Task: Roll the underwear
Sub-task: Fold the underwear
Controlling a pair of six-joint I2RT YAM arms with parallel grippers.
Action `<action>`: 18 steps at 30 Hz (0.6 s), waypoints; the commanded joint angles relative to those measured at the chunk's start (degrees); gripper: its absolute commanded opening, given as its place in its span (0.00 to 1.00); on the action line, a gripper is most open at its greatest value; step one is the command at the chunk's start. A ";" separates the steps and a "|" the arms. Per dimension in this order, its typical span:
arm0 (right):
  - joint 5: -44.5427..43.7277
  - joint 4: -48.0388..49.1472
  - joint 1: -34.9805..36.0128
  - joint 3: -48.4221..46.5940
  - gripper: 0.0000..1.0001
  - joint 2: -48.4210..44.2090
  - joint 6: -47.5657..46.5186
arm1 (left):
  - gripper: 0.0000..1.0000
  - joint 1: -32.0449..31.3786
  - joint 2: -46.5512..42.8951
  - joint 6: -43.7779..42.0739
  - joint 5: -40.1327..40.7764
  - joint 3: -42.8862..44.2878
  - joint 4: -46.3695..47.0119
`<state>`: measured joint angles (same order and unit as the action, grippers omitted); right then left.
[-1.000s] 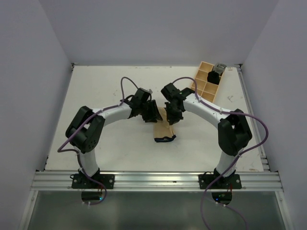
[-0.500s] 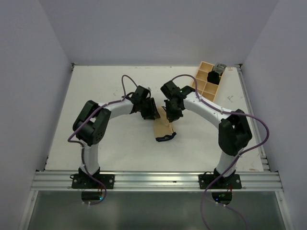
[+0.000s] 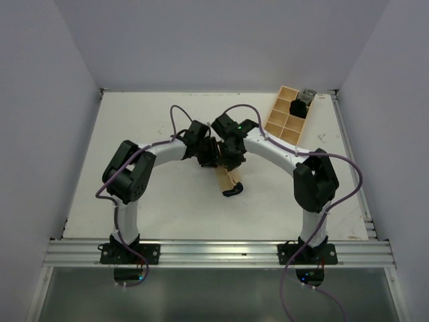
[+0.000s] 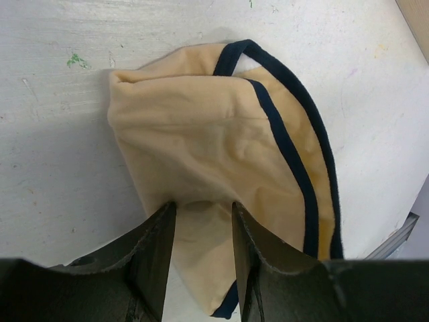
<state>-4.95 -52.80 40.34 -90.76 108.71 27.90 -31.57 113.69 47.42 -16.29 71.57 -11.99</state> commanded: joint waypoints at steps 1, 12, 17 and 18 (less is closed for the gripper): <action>-0.50 -1.70 1.76 -0.92 0.00 1.24 -3.11 | 0.43 -0.24 0.04 0.04 0.47 -0.38 1.97; 0.21 1.91 3.78 2.61 0.00 0.98 -4.70 | 0.43 -0.24 -0.05 0.13 0.30 0.68 1.71; -0.06 1.73 3.78 2.08 0.00 1.60 -1.02 | 0.43 -0.24 -1.97 0.92 1.26 0.33 0.04; 0.20 1.90 3.87 1.91 0.00 1.60 -0.31 | 0.43 -0.24 -2.59 1.01 1.61 0.15 -1.01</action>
<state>-4.99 -51.72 43.99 -88.05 110.37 25.39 -31.57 113.67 47.55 -16.21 71.53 -11.75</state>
